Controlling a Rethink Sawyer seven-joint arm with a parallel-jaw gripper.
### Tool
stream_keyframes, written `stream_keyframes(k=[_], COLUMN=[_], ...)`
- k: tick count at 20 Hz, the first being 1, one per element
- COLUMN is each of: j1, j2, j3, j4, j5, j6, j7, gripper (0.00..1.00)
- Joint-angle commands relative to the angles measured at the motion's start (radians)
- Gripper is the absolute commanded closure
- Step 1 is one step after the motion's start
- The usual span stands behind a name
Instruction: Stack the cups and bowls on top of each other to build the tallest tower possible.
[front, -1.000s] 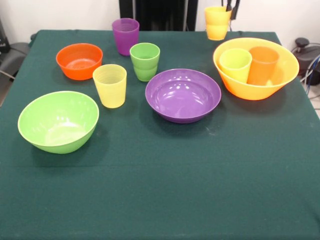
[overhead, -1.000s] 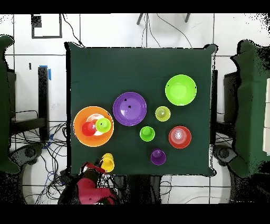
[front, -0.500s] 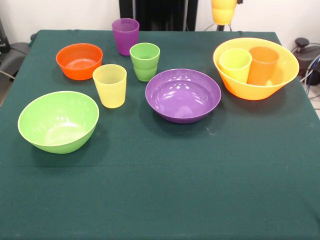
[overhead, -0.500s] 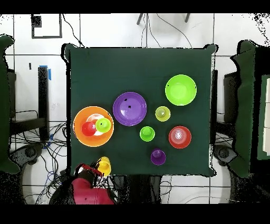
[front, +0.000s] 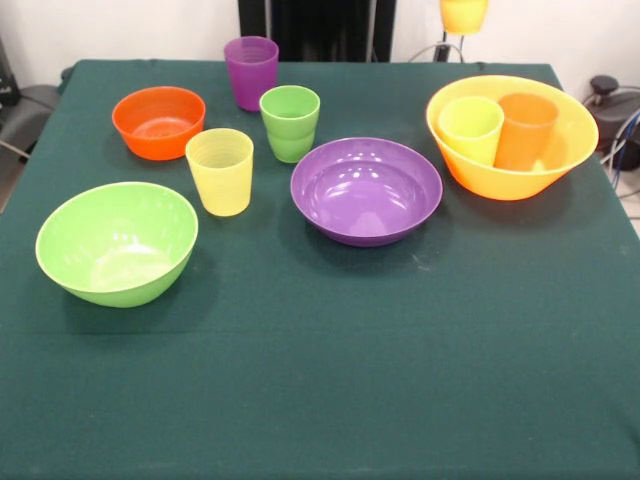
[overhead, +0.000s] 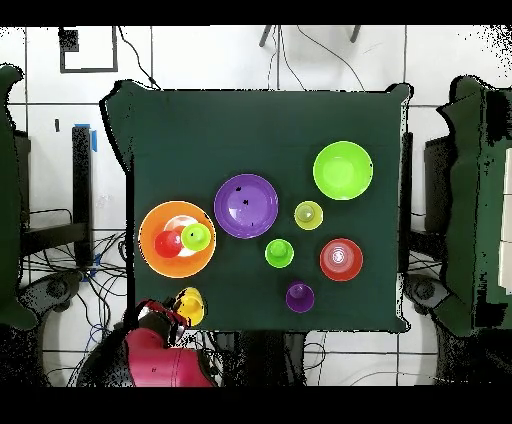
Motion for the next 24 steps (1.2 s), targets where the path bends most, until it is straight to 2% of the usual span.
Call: stream_keyframes(k=[1, 8, 24], j1=[0.016, 0.032, 0.027], j2=[-0.019, 0.005, -0.046], j3=[0.008, -0.023, -0.016], j4=[-0.147, -0.236, -0.322], j5=[0.029, 0.027, 0.038], j6=[0.156, 0.196, 0.303], j7=[0.100, 0.105, 0.119], gripper=[1.00, 1.00, 1.00])
